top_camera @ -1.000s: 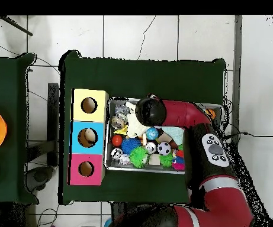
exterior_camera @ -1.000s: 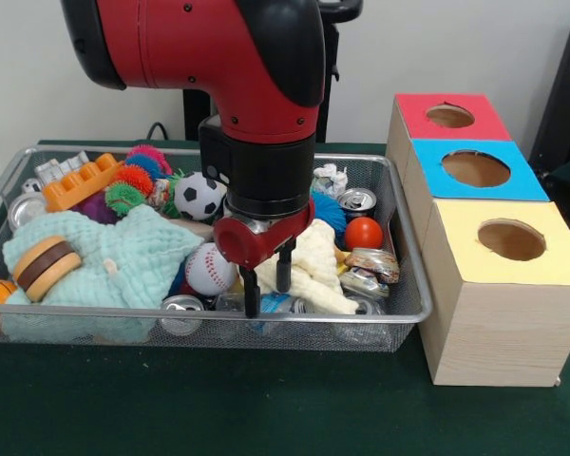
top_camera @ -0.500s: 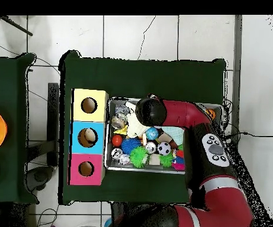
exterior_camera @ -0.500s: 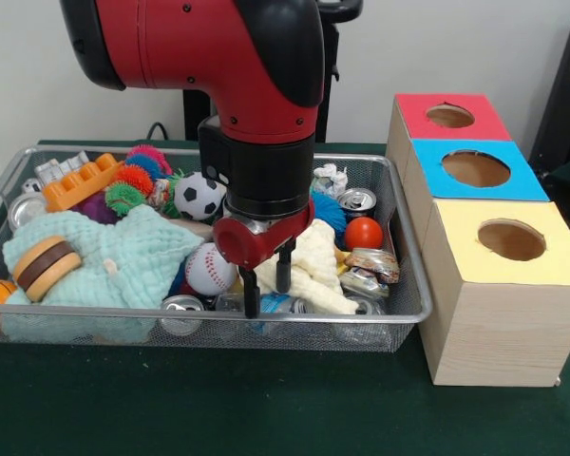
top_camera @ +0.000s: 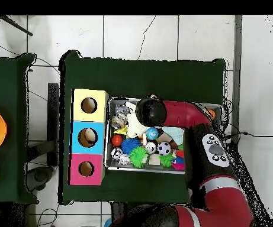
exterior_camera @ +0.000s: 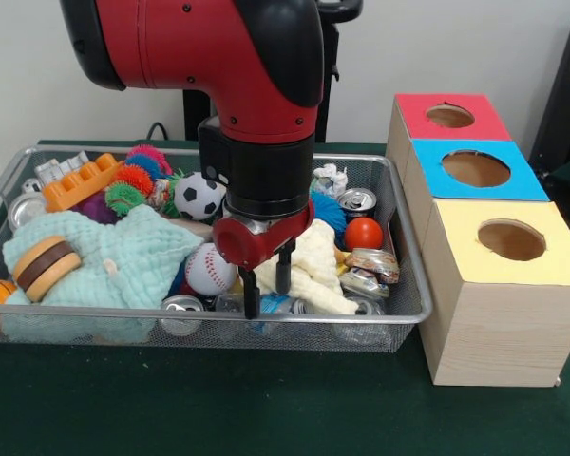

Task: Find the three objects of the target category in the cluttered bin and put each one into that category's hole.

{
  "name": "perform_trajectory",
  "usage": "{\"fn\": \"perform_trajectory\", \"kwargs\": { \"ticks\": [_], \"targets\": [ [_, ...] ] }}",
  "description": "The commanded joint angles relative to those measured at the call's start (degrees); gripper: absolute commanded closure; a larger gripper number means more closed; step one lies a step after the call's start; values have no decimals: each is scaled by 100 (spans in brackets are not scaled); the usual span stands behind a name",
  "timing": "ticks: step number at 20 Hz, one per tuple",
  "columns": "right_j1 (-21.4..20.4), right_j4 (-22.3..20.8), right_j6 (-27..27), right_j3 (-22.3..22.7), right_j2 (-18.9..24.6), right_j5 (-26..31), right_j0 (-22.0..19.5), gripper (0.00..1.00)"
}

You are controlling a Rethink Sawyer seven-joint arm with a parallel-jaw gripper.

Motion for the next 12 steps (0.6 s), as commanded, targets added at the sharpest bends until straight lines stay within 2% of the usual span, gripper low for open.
{"fn": "perform_trajectory", "kwargs": {
  "ticks": [1,10,11,12],
  "targets": [
    [1368,-444,1117,312,72,-1418,-230,0],
    [1431,-407,1194,328,57,-1504,-203,0],
    [1434,-391,1190,337,63,-1506,-214,100],
    [1427,-400,1217,336,42,-1540,-193,100]
  ]
}}
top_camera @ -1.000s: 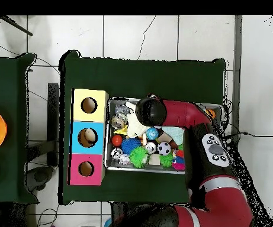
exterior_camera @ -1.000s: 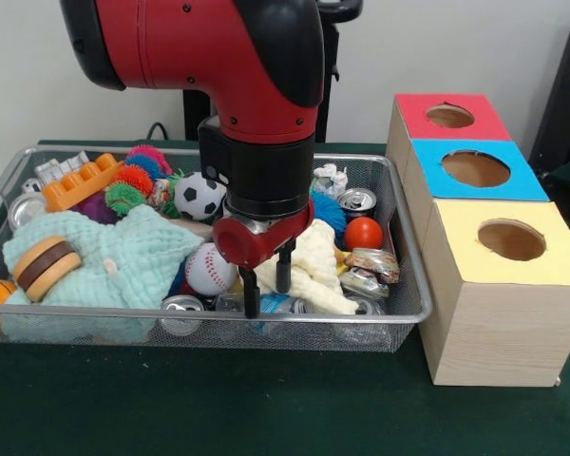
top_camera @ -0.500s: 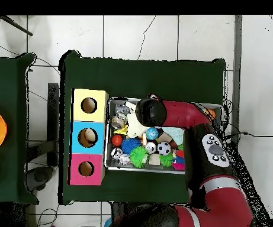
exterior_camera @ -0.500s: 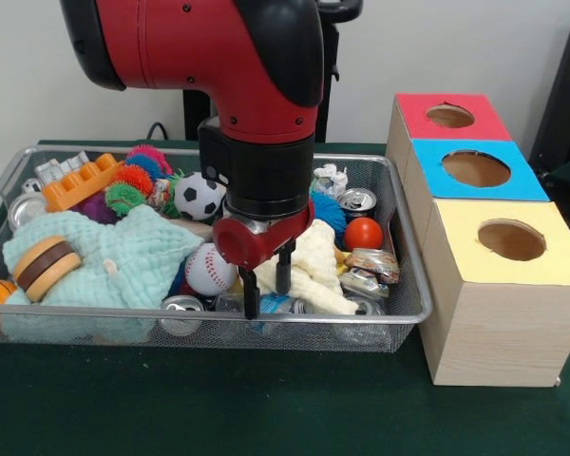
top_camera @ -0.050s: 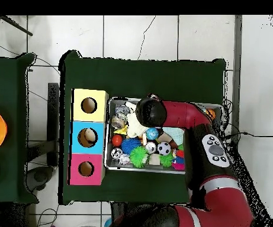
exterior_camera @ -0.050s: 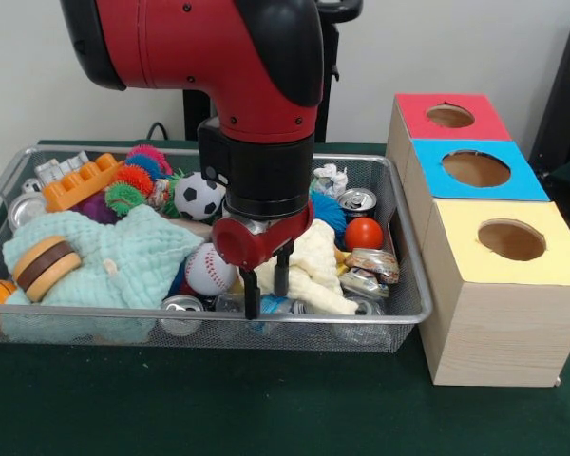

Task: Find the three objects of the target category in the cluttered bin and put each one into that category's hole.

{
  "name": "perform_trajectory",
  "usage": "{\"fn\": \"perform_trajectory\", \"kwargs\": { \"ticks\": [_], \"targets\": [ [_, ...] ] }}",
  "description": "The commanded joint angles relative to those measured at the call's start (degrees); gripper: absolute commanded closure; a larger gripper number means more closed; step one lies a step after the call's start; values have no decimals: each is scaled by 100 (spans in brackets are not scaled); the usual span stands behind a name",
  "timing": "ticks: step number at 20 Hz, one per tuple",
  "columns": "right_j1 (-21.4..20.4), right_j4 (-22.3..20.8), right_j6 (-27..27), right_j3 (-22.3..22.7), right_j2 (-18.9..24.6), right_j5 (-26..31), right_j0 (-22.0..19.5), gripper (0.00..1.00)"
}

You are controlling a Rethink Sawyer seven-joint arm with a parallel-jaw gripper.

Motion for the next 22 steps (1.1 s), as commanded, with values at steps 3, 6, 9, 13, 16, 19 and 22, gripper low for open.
{"fn": "perform_trajectory", "kwargs": {
  "ticks": [3,6,9,13,16,19,22],
  "targets": [
    [1397,-371,1245,344,27,-1380,-146,100],
    [1408,-317,1169,348,60,-1352,-178,100],
    [1396,-296,1189,371,50,-1352,-178,100],
    [1275,-252,1228,407,11,-1229,-118,100],
    [1146,-219,1241,416,-57,-1036,-37,100],
    [1149,-189,1326,444,-113,-1053,-12,0],
    [1127,-203,1398,491,-129,-1202,0,0]
  ]
}}
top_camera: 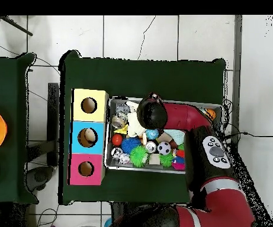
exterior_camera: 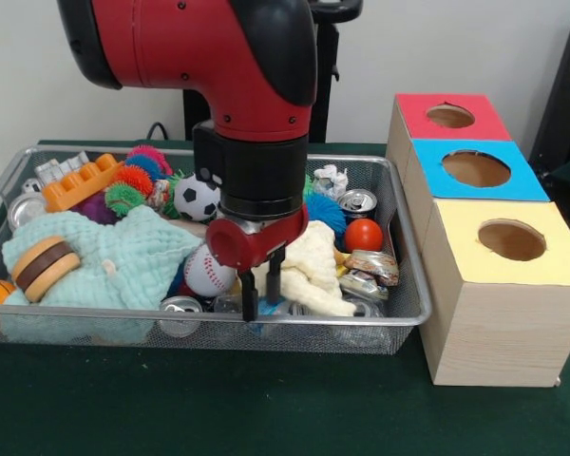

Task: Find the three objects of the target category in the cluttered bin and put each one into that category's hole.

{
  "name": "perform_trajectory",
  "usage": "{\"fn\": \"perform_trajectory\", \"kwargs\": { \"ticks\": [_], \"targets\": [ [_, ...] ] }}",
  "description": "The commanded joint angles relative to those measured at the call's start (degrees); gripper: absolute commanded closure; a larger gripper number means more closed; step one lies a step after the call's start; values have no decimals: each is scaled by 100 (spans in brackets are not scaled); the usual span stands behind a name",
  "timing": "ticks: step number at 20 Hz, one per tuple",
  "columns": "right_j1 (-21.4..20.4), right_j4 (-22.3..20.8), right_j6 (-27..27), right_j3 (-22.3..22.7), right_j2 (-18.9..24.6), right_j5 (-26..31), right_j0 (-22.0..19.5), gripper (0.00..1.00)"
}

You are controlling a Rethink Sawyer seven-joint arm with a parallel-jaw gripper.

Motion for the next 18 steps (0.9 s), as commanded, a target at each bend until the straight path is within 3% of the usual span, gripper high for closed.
{"fn": "perform_trajectory", "kwargs": {
  "ticks": [1,9,18],
  "targets": [
    [1146,-193,1414,335,-90,-851,-2,0],
    [1272,-165,1253,230,-49,-856,-101,0],
    [1719,-296,1132,-62,0,-1199,-217,0]
  ]
}}
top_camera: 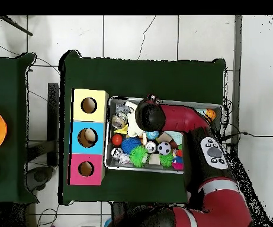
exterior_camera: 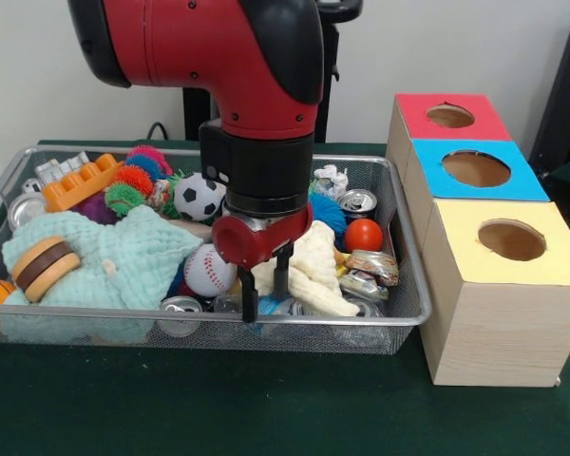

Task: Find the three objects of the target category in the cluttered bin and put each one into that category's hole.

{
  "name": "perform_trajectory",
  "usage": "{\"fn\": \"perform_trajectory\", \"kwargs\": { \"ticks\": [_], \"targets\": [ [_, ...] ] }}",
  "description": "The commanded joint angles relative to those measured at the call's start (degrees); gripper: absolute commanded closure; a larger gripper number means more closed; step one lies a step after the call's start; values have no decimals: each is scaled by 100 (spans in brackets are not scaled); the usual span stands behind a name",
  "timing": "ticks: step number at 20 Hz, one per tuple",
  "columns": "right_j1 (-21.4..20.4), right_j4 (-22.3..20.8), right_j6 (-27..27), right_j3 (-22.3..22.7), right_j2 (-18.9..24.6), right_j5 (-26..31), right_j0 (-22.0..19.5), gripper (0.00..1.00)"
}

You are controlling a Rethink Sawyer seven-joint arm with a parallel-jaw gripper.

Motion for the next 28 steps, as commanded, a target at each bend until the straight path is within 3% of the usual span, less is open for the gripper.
{"fn": "perform_trajectory", "kwargs": {
  "ticks": [1,28],
  "targets": [
    [1765,-307,1117,-143,74,-1057,-281,0],
    [1401,-226,882,507,-124,-521,-366,0]
  ]
}}
